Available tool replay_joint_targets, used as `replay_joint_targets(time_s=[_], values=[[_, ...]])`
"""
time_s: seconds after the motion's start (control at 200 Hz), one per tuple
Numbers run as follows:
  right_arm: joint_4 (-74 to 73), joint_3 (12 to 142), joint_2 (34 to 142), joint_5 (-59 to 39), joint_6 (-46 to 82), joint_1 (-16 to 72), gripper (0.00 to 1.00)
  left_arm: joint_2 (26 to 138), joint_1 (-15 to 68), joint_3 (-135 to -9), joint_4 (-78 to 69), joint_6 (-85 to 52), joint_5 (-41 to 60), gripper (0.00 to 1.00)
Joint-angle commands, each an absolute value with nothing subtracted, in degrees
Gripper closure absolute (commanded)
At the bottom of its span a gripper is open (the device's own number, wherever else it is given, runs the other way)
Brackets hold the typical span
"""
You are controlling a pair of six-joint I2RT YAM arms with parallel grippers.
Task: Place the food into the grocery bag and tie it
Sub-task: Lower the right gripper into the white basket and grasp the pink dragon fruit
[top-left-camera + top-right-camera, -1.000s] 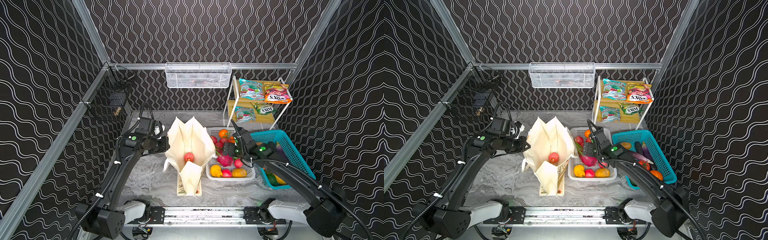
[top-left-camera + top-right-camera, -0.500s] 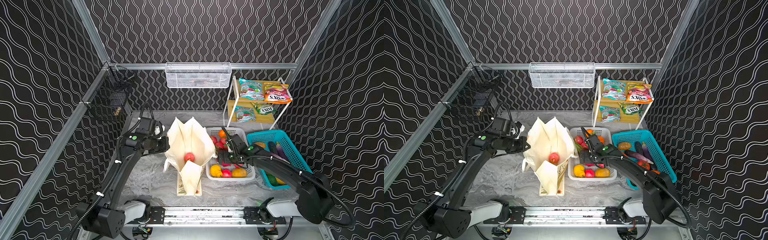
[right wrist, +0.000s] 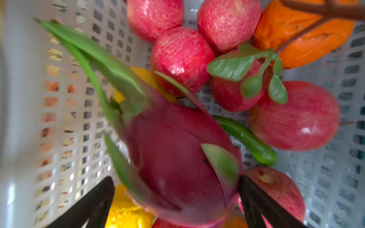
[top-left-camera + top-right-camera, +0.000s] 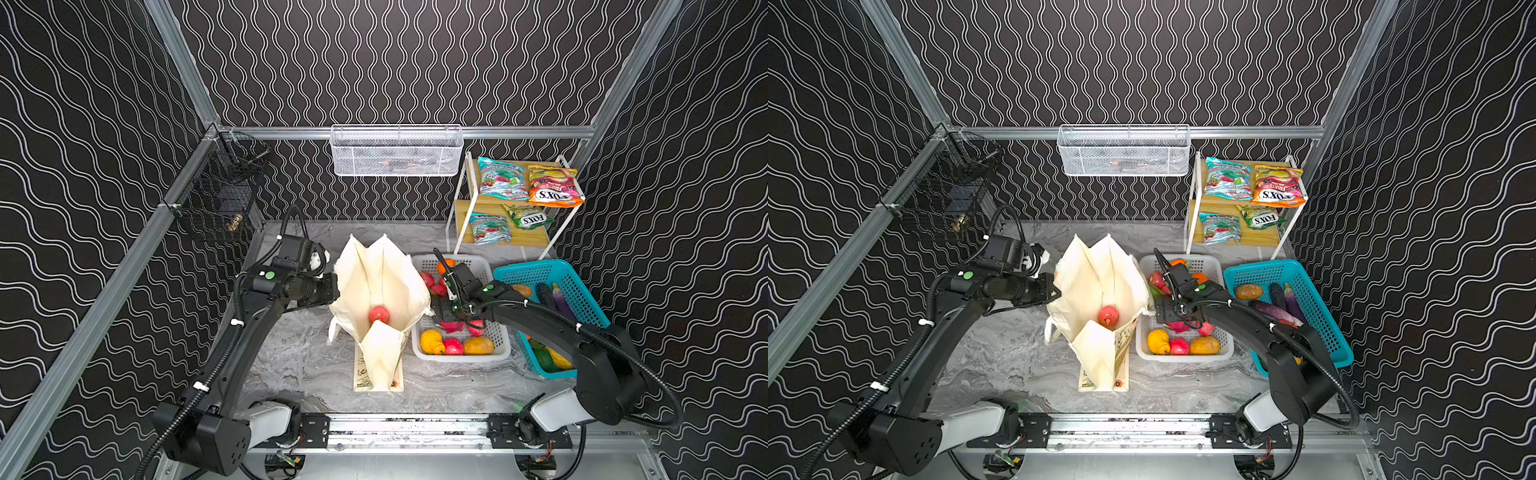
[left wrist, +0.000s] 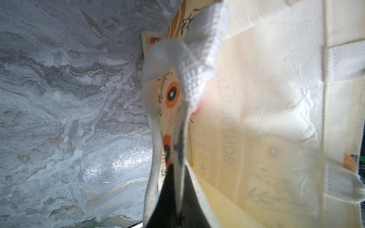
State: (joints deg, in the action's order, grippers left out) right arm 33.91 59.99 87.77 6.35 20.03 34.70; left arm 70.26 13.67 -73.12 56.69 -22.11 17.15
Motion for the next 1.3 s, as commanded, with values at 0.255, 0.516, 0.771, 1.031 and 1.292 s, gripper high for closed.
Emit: replay_joint_targets(time_s=[0.255,0.516,0.771,1.031,1.292], values=[[32.1,62.3,92.9,6.9,20.2,34.7,0.01,70.5,13.7,-73.3,56.8,-21.2,17.5,1.00],[33.9,62.8,92.3,9.0,21.2,34.9,0.01,70.4,13.6,-73.6,56.9,-21.1,17.4,1.00],[32.4,61.3,85.8,6.7,16.4,36.1,0.01,70.6,13.7,-73.7,56.8,-21.1,17.7,1.00],[35.4,61.8,89.5,6.0,13.0,36.1,0.01,70.7,13.7,-74.4,57.2,-21.1,17.5,1.00],[35.0,61.4,90.7,4.0,10.4,36.1,0.01,70.6,13.7,-74.2,57.2,-21.0,17.4,1.00]])
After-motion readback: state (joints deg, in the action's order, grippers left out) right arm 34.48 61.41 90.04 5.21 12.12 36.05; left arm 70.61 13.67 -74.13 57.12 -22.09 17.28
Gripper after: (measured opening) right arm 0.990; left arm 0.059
